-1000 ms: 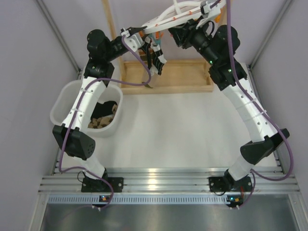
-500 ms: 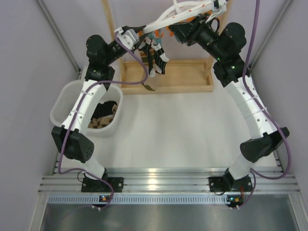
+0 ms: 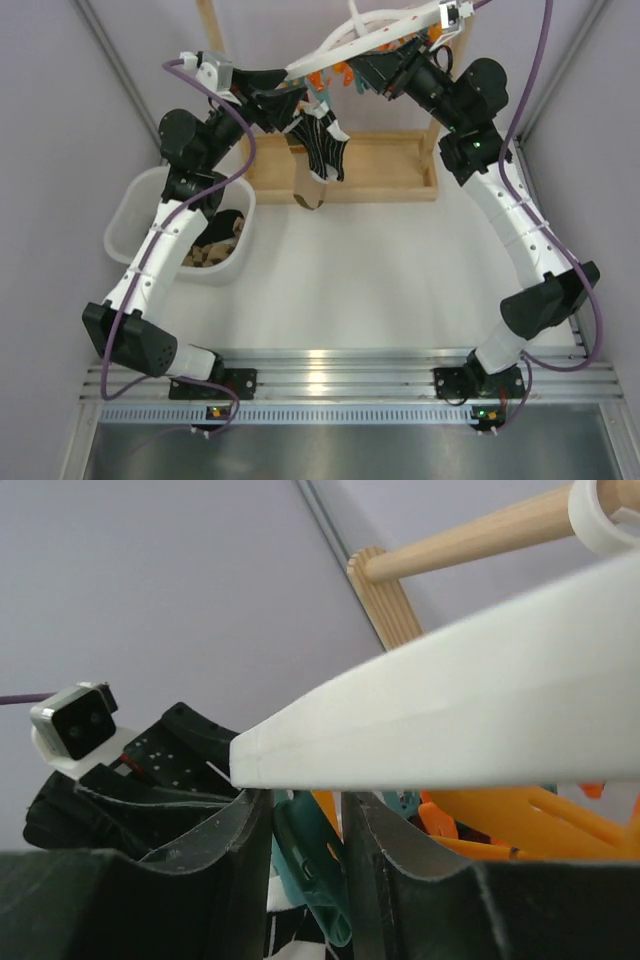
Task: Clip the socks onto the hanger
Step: Open the clamp at the hanger.
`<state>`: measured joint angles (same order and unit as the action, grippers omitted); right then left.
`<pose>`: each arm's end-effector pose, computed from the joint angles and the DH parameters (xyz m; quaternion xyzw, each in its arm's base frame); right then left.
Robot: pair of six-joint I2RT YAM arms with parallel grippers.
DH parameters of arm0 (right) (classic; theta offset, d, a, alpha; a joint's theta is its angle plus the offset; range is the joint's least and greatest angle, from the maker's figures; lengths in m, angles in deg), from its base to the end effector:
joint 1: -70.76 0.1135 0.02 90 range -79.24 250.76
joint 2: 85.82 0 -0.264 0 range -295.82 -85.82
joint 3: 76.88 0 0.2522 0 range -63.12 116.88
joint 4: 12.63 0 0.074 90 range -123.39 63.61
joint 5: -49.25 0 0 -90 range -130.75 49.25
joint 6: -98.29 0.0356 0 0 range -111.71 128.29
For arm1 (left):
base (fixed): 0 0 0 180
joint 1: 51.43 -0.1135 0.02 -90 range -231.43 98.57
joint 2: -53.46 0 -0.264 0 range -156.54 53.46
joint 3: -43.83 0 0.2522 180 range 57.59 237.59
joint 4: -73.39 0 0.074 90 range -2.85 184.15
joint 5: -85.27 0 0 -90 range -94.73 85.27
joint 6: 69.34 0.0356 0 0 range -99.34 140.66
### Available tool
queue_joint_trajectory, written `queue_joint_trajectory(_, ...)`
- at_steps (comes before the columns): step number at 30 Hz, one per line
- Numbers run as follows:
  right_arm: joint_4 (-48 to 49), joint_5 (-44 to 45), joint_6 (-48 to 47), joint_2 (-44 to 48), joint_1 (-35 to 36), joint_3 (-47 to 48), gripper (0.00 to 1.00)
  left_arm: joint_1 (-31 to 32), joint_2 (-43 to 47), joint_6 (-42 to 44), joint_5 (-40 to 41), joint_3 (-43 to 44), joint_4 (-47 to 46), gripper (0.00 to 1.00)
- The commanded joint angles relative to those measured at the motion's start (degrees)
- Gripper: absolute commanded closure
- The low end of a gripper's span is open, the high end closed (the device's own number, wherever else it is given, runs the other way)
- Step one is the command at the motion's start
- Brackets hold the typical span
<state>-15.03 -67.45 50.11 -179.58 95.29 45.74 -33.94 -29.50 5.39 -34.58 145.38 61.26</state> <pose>0.3144 0.1611 0.5458 -0.1171 0.5360 0.5544 0.6258 0.2969 -0.1121 0.5095 0.2331 0.4734 -0.3590 0.7698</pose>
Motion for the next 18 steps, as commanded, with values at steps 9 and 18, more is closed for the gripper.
queue_joint_trajectory(9, 0.77, 3.50, 2.65, 0.32, -1.24, -3.74, 1.00, 0.61, 6.32, -3.02, 1.95, -2.10, 1.29, 0.34)
queue_joint_trajectory(18, 2.00, 3.94, 6.25, -0.37, -0.89, -2.51, 1.00, 9.92, 7.02, -1.26, 0.05, -3.94, 0.84, 0.42)
